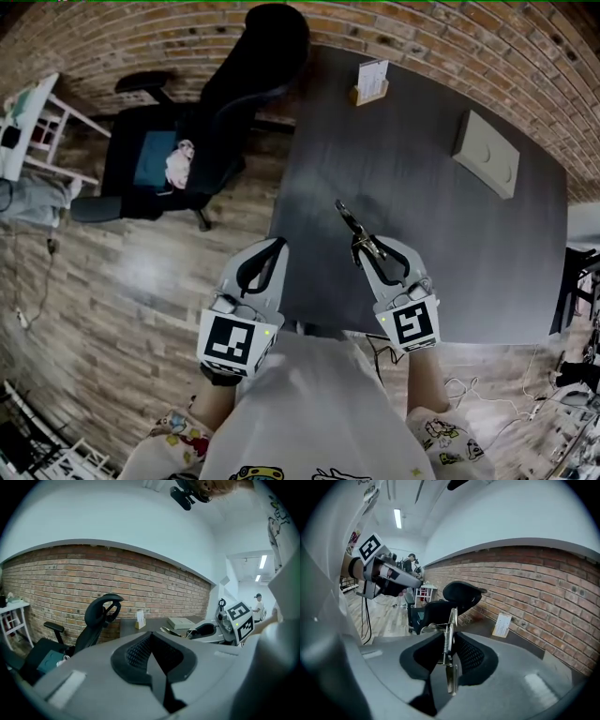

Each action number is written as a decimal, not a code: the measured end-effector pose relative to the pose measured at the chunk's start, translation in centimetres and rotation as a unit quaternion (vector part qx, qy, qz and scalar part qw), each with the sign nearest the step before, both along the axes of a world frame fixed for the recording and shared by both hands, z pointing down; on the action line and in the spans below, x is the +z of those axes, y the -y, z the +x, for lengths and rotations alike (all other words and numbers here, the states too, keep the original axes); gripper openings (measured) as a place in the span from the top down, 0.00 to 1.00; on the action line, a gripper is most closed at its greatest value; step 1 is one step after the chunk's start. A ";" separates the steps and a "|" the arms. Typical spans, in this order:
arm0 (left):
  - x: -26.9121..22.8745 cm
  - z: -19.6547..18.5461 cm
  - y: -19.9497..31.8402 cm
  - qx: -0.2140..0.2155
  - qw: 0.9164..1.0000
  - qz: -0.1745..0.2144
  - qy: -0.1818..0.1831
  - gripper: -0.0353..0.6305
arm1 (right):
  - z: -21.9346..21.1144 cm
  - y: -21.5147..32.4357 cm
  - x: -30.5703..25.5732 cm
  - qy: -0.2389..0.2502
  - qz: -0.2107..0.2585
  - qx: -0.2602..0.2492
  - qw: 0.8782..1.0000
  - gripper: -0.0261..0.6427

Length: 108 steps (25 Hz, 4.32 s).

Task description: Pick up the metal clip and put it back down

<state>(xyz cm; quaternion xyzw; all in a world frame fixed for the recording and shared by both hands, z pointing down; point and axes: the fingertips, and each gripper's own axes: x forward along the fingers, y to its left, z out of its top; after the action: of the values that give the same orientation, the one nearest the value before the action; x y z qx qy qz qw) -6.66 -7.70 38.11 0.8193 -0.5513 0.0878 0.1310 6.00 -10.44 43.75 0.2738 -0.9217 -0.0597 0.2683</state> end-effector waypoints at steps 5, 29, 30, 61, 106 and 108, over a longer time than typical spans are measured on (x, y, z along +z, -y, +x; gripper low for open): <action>0.9 -0.1 -0.1 0.001 1.000 -0.002 -0.001 0.93 | -0.8 -0.2 3.5 -0.034 -0.008 -0.015 0.999 0.83; 2.7 -0.2 -0.8 0.002 1.000 -0.015 -0.008 0.93 | -3.8 -2.4 14.3 -0.221 0.085 -0.112 0.965 0.83; 2.8 -0.2 -0.9 0.001 1.000 -0.016 -0.009 0.93 | -3.9 -2.5 14.6 -0.228 0.089 -0.116 0.963 0.83; 2.2 -1.5 -1.3 -0.015 1.000 -0.012 0.000 0.93 | -4.2 -3.2 16.3 -0.226 0.035 -0.127 0.965 0.65; -5.3 4.4 1.7 0.084 0.992 0.094 0.009 0.93 | 9.9 -0.4 -11.6 0.321 -0.010 0.184 0.929 0.85; -5.2 4.6 1.6 0.085 0.992 0.090 0.010 0.93 | 10.2 -0.6 -11.5 0.327 -0.012 0.186 0.926 0.89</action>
<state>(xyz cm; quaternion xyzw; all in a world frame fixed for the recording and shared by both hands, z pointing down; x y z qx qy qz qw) -2.05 -9.33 32.92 0.8706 -0.4868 0.0567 0.0434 16.16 -9.84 32.25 0.4418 -0.8912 0.0954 -0.0388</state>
